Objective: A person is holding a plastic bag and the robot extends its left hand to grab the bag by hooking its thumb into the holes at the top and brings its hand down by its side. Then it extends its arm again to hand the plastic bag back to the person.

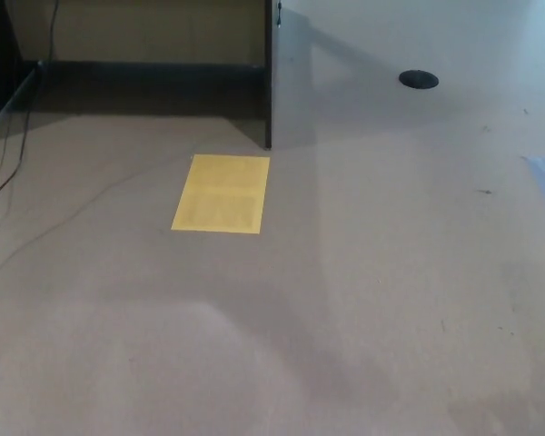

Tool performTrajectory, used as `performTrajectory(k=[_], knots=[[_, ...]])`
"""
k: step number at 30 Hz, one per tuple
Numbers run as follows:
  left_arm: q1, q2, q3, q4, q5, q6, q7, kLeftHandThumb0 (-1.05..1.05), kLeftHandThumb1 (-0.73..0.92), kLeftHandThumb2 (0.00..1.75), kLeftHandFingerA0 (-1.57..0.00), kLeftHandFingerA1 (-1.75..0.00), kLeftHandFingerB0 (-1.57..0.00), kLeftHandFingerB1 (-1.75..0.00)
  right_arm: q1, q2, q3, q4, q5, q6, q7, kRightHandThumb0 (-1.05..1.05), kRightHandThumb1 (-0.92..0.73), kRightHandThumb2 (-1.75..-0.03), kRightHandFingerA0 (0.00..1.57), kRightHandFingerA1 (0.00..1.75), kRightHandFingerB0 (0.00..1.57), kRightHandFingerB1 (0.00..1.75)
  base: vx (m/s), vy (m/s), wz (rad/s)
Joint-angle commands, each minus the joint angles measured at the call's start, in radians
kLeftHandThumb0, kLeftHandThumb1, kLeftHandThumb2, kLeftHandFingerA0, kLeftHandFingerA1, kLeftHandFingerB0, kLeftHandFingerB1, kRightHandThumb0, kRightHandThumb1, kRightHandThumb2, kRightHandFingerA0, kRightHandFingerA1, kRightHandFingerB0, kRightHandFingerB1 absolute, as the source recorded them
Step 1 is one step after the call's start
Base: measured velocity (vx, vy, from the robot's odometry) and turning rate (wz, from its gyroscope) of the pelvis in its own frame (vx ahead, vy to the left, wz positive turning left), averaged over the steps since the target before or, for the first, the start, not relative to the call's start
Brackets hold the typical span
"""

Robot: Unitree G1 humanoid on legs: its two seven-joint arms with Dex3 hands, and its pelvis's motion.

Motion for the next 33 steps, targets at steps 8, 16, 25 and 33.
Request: performTrajectory(k=[8, 16, 25, 33], knots=[[0.025, 0.055, -0.032, 0.070, 0.052, -0.265, 0.162, -0.37, 0.57, 0.57, -0.38, -0.36, -0.32, -0.32, 0.007, -0.050, 0.024, 0.076, -0.026, -0.186, -0.054, -0.30, -0.66, -0.60, 0.84, 0.52, 0.69, 0.46, 0.00, 0.000, 0.00], [0.091, 0.079, -0.023, -0.102, 0.115, -0.430, 0.333, -0.44, 0.53, 0.56, -0.20, -0.31, -0.19, -0.28, 0.041, -0.046, 0.038, 0.096, -0.035, -0.194, -0.067, -0.32, -0.66, -0.60, 0.84, 0.51, 0.70, 0.45, 0.00, 0.000, 0.00], [0.159, 0.068, 0.109, -0.640, 0.088, -0.435, 0.293, -0.42, 0.51, 0.56, -0.19, -0.34, -0.18, -0.28, 0.052, -0.049, 0.050, 0.113, -0.043, -0.217, -0.074, -0.30, -0.66, -0.60, 0.83, 0.52, 0.67, 0.45, 0.00, 0.000, 0.00], [0.115, 0.065, 0.157, -0.951, 0.079, -0.379, 0.228, -0.27, 0.34, 0.87, -0.01, -0.50, 0.00, -0.47, 0.047, -0.053, 0.045, 0.121, -0.041, -0.219, -0.067, -0.31, -0.66, -0.60, 0.82, 0.50, 0.68, 0.45, 0.00, 0.000, 0.00]])
